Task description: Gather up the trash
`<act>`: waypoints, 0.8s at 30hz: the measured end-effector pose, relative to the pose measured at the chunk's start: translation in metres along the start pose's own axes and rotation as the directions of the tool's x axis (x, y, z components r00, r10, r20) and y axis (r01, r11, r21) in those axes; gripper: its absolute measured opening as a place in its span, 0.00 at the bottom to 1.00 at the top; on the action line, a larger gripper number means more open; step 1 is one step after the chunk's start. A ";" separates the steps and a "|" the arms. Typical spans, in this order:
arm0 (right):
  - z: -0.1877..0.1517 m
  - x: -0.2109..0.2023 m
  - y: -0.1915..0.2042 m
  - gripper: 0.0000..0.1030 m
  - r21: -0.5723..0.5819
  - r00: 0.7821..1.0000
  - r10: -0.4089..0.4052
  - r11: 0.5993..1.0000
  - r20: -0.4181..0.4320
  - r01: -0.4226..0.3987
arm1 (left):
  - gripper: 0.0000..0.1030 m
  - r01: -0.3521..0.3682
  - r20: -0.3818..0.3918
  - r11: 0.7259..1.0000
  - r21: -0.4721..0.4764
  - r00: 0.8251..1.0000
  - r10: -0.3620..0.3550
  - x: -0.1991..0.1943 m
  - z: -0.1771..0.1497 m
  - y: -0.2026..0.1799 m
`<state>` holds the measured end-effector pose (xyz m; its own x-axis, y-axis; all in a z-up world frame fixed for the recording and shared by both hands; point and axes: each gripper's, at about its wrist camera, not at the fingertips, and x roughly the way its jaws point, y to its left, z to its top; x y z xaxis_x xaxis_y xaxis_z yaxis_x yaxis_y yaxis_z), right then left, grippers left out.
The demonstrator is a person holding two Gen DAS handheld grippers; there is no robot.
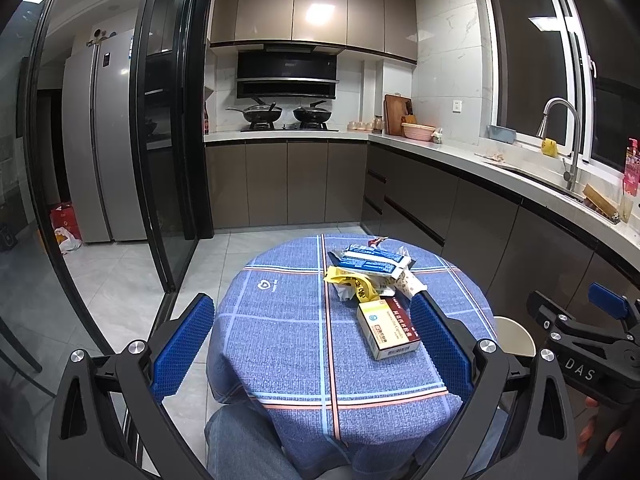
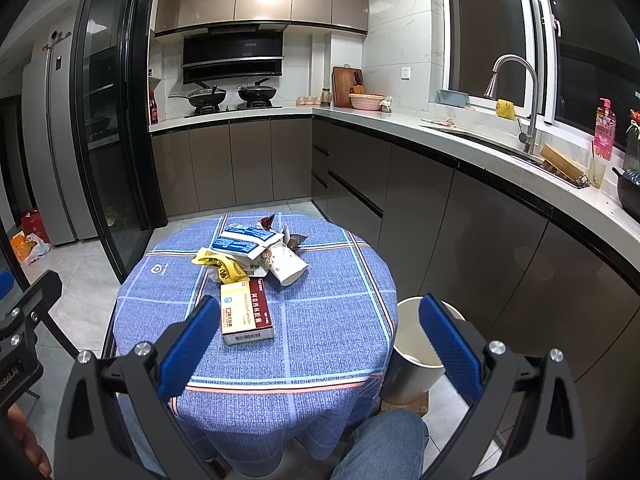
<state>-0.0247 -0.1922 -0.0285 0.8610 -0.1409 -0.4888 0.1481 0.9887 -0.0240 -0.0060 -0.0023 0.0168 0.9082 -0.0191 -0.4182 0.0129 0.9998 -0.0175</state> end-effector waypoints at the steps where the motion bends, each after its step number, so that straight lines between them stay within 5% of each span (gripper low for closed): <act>1: 0.000 0.000 0.000 0.97 0.000 1.000 0.000 1.000 0.000 0.000 | 0.92 0.000 0.000 1.000 0.000 1.000 0.000 0.000 0.000 0.000; 24: 0.003 -0.001 0.001 0.97 -0.001 1.000 -0.002 1.000 0.002 0.002 | 0.92 0.004 0.005 1.000 -0.001 1.000 -0.004 -0.001 -0.001 0.000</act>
<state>-0.0235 -0.1908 -0.0258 0.8617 -0.1430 -0.4869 0.1496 0.9884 -0.0255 -0.0076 -0.0026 0.0165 0.9104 -0.0228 -0.4132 0.0160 0.9997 -0.0199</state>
